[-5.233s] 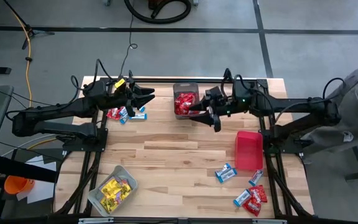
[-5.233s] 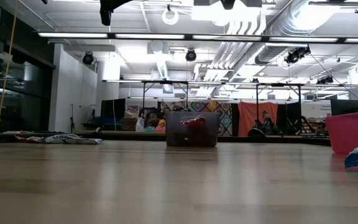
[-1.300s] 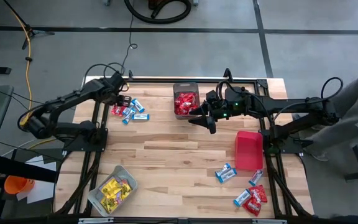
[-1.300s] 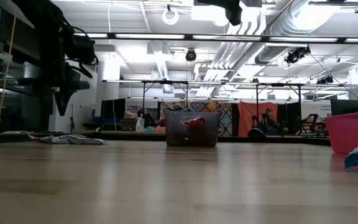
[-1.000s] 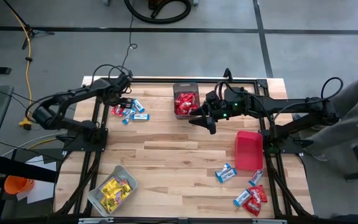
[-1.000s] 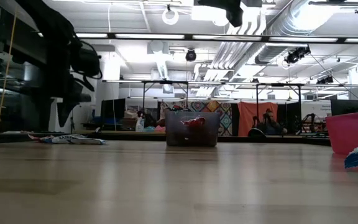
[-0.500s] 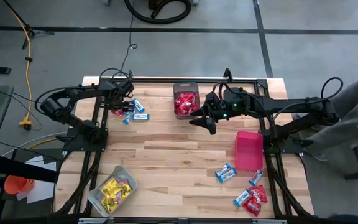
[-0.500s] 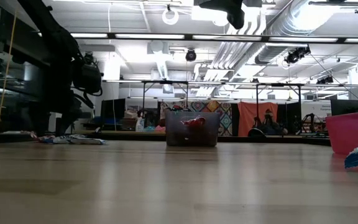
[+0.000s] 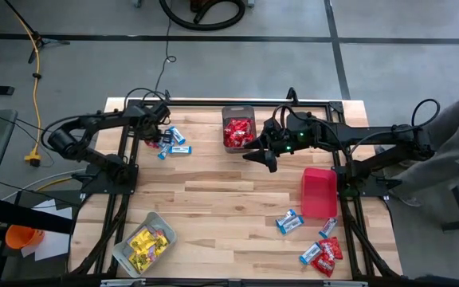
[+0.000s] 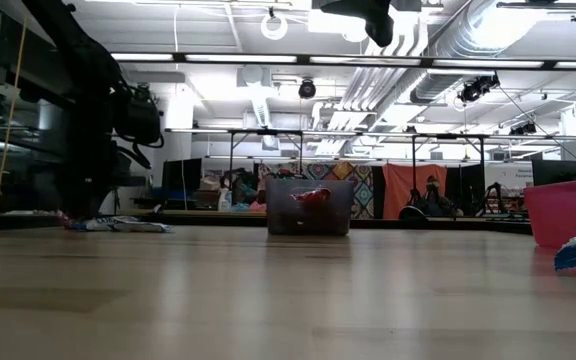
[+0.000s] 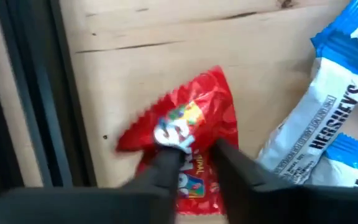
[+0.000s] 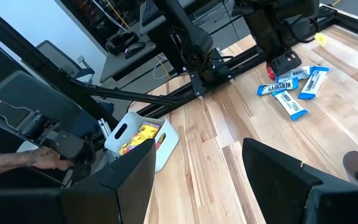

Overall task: Sort candy
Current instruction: Put the red candy pack into the black bin

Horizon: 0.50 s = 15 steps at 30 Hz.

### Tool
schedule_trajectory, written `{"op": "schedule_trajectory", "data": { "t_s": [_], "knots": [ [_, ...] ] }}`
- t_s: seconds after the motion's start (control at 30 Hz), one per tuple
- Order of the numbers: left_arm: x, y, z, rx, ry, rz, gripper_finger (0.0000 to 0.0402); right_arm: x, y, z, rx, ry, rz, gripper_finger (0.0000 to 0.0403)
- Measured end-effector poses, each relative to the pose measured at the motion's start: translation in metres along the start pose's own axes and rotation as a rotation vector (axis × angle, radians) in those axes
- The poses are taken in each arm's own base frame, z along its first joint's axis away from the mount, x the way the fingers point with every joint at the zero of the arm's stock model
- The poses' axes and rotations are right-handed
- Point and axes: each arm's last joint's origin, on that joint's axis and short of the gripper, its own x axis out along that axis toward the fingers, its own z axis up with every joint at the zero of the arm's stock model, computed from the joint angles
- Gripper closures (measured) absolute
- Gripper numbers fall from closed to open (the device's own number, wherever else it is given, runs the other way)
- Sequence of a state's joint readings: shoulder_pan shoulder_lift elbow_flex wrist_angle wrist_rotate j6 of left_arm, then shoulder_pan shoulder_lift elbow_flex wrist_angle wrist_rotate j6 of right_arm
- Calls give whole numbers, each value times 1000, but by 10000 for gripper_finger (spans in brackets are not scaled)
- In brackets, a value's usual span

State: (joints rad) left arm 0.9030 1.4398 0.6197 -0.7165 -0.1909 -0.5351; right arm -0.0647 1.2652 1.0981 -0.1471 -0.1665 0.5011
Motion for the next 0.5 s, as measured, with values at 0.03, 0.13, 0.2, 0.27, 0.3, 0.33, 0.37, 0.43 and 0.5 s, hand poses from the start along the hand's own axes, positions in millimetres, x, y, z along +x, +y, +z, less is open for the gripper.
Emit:
{"op": "schedule_trajectory", "data": {
  "t_s": [0.03,0.13,0.2,0.27,0.3,0.33,0.37,0.43,0.5],
  "knots": [
    [-1,1,0,6,-9,1,373,0,0,0,0,0,0,167],
    [-8,3,0,12,-50,-9,389,0,0,0,6,0,0,167],
    [-13,6,-2,20,-62,-19,397,0,0,0,22,0,0,167],
    [-20,10,-3,7,-88,-47,400,0,0,0,23,0,0,167],
    [-24,12,-3,-3,-107,-64,401,0,0,0,23,0,0,167],
    [-29,14,-4,-12,-124,-84,401,0,0,0,23,0,0,167],
    [-34,16,-5,-18,-140,-107,401,0,0,0,23,0,0,167],
    [-45,20,-6,-33,-186,-163,401,0,0,0,23,0,0,167],
    [-61,23,-8,-42,-246,-228,401,0,0,0,23,0,0,167]
  ]
}}
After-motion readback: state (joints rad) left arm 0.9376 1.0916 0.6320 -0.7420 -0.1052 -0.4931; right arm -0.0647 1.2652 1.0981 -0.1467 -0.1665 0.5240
